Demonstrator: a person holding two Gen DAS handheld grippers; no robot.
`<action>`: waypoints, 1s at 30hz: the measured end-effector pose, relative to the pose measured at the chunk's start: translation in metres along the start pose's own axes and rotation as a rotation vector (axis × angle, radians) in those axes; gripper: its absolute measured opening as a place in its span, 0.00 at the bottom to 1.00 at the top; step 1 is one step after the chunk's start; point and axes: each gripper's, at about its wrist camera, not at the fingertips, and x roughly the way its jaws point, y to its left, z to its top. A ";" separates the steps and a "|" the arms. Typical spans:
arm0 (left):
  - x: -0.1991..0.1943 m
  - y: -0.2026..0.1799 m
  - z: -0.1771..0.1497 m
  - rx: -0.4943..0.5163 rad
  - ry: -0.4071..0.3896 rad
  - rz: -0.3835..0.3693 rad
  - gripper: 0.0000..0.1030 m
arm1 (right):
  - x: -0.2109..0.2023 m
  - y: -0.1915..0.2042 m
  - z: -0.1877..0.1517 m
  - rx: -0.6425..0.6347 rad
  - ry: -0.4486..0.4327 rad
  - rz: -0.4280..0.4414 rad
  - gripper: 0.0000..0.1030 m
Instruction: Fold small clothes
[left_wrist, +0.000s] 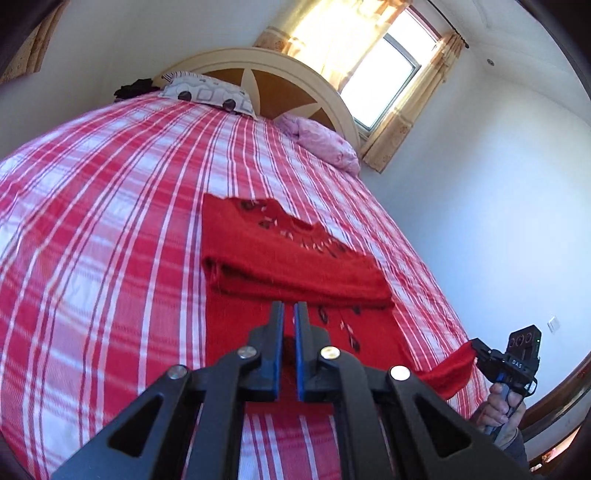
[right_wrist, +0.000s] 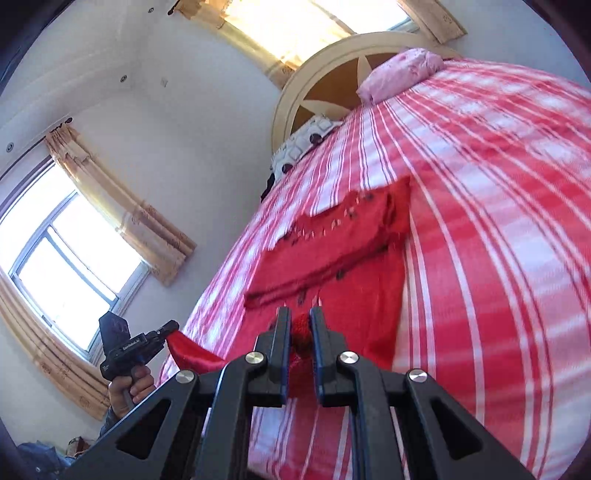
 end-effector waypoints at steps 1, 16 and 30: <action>0.004 0.001 0.005 -0.001 -0.004 0.002 0.03 | 0.003 0.000 0.008 -0.003 -0.005 -0.003 0.09; 0.050 0.023 0.000 0.159 0.109 0.125 0.81 | 0.083 -0.018 0.045 -0.186 0.183 -0.194 0.10; 0.086 0.015 -0.060 0.283 0.305 0.142 0.68 | 0.090 -0.046 0.008 -0.164 0.258 -0.168 0.73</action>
